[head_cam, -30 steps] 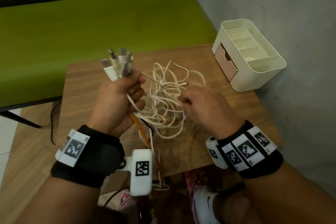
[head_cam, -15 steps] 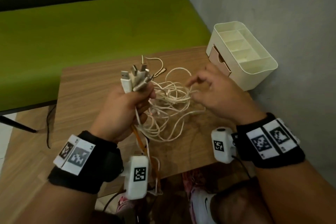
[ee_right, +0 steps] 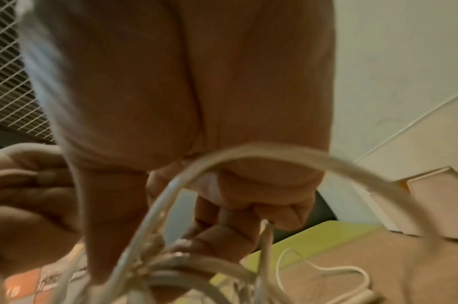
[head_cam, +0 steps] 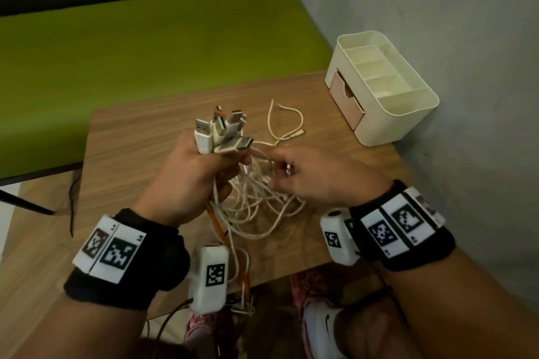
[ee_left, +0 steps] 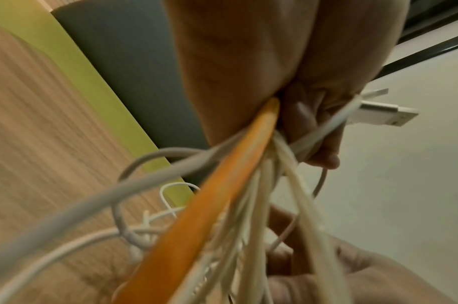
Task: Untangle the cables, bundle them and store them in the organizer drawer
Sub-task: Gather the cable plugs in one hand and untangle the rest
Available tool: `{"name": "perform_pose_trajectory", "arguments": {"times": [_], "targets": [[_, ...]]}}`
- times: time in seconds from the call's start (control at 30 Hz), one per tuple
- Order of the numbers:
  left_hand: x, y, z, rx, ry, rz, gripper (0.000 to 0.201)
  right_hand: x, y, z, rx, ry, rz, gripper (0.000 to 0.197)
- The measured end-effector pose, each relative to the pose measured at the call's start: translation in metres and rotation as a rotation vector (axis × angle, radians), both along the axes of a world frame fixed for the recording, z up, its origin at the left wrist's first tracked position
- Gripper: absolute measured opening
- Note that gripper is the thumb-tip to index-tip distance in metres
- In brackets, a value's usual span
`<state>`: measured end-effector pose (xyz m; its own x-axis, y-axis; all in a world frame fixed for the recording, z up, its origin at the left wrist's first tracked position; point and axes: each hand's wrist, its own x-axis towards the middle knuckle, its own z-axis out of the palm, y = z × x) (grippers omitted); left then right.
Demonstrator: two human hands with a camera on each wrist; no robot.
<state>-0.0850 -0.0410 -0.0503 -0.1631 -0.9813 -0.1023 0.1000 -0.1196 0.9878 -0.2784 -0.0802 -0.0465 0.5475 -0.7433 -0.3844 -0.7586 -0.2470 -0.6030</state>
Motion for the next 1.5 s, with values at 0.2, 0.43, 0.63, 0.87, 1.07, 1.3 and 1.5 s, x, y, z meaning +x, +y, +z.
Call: {"name": "perform_pose_trajectory", "arguments": {"times": [0.2, 0.43, 0.63, 0.87, 1.07, 1.3, 1.5], "targets": [[0.013, 0.002, 0.004, 0.000, 0.112, 0.024, 0.019, -0.003, -0.005, -0.010, -0.102, 0.068, -0.147, 0.013], [0.053, -0.001, 0.015, -0.006, 0.340, 0.238, 0.027, -0.034, -0.023, -0.027, -0.330, 0.249, -0.409, 0.017], [0.043, 0.007, 0.016, 0.021, 0.278, 0.216, 0.031, -0.030, -0.013, -0.007, -0.301, -0.134, -0.275, 0.053], [0.036, 0.027, 0.038, -0.034, 0.287, 0.238, 0.026, -0.003, 0.006, -0.050, -0.206, 0.169, 0.026, 0.033], [0.056, 0.039, 0.055, -0.067, 0.308, 0.282, 0.024, -0.019, -0.022, -0.061, -0.387, 0.107, -0.335, 0.025], [0.066, 0.032, 0.036, -0.034, 0.129, 0.388, 0.014, -0.045, -0.024, -0.042, -0.055, 0.355, -0.307, 0.117], [0.037, 0.028, 0.023, 0.042, -0.018, 0.257, 0.039, -0.037, -0.009, 0.014, -0.121, 0.055, -0.172, 0.095]]}}
